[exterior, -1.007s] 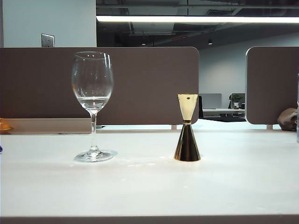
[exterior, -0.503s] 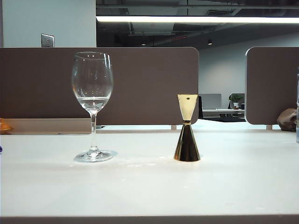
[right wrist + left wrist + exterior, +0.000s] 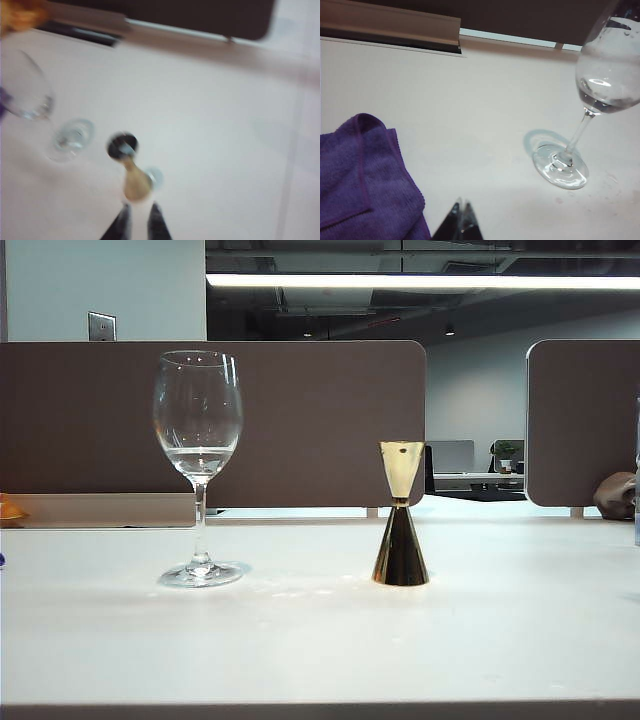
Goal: Pick up the jigger and pour the water inside into the glass.
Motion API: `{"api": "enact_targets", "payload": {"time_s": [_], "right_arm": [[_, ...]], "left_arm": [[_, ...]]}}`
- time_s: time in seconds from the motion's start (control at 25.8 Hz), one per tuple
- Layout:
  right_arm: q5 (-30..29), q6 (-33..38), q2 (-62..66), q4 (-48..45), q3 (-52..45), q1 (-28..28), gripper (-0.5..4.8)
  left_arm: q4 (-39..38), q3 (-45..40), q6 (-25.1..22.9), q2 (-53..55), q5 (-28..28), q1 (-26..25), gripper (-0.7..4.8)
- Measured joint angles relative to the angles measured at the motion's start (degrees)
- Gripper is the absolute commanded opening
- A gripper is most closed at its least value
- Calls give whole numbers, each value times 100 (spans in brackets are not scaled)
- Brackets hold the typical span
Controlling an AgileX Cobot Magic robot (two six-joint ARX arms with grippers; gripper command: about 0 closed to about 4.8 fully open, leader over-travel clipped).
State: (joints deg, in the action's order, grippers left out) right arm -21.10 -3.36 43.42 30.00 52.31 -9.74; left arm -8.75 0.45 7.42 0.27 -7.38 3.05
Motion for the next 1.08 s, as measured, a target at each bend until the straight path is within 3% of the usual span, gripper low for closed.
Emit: {"api": "enact_targets", "payload": {"time_s": [0.15,0.27,0.43,0.77,0.89,0.97,1.08], "right_arm": [[-765,24,1071,-1032,22,4,62],[-1172,72,1550,-1202,4,2,62],[-1274,76,2127,-1515,-31,-17,62],[-205,15,2240,-1965,-1051,-52,64],[111,-483,2234,-1840,-1276,-212,62],[188,-531,2229,-1853,-1307,-225,5],[208,-533,2221,-2031,-1513,-240,-8]], "left_arm": [[-2,0,0,0,-2,0,-5],[-2,0,0,0,4,0,-5],[-2,0,0,2,4,0,-5],[-2,0,0,4,4,0,-5],[-2,-2,0,4,2,0,-5],[-2,-2,0,4,4,0,-5],[-2,-2,0,4,4,0,-5]]}}
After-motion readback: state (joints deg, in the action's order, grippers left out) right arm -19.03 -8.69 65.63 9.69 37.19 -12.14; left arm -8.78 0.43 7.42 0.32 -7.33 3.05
